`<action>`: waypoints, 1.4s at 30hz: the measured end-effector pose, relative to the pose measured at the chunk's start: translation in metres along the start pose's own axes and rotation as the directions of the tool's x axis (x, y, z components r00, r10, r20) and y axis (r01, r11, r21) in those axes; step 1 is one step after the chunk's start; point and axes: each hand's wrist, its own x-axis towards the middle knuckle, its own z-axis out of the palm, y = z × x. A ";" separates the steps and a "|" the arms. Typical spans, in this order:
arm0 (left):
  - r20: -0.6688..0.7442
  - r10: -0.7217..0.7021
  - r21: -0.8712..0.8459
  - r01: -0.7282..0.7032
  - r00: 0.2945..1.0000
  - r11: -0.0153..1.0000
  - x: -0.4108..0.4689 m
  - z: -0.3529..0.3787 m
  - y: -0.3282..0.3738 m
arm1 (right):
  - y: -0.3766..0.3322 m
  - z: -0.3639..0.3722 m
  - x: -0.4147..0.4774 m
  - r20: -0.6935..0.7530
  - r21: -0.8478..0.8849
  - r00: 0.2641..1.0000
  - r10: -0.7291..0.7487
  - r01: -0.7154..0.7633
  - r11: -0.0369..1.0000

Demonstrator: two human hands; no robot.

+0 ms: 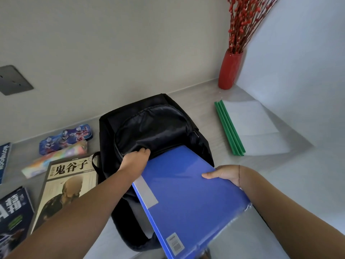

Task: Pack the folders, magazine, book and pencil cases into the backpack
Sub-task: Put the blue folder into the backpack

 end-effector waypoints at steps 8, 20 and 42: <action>0.017 0.046 0.191 -0.048 0.999 0.980 0.025 -0.011 0.025 | 0.011 0.002 0.003 0.022 0.071 1.000 0.022 -0.024 0.997; -0.028 0.058 0.051 -0.056 0.998 0.997 0.019 -0.018 0.004 | 0.004 -0.001 -0.004 -0.216 -0.070 0.970 -0.111 0.098 0.993; -0.179 0.091 -0.018 -0.096 0.980 0.995 0.025 -0.024 0.040 | 0.026 0.040 -0.011 -0.266 0.075 0.928 -0.261 0.290 0.954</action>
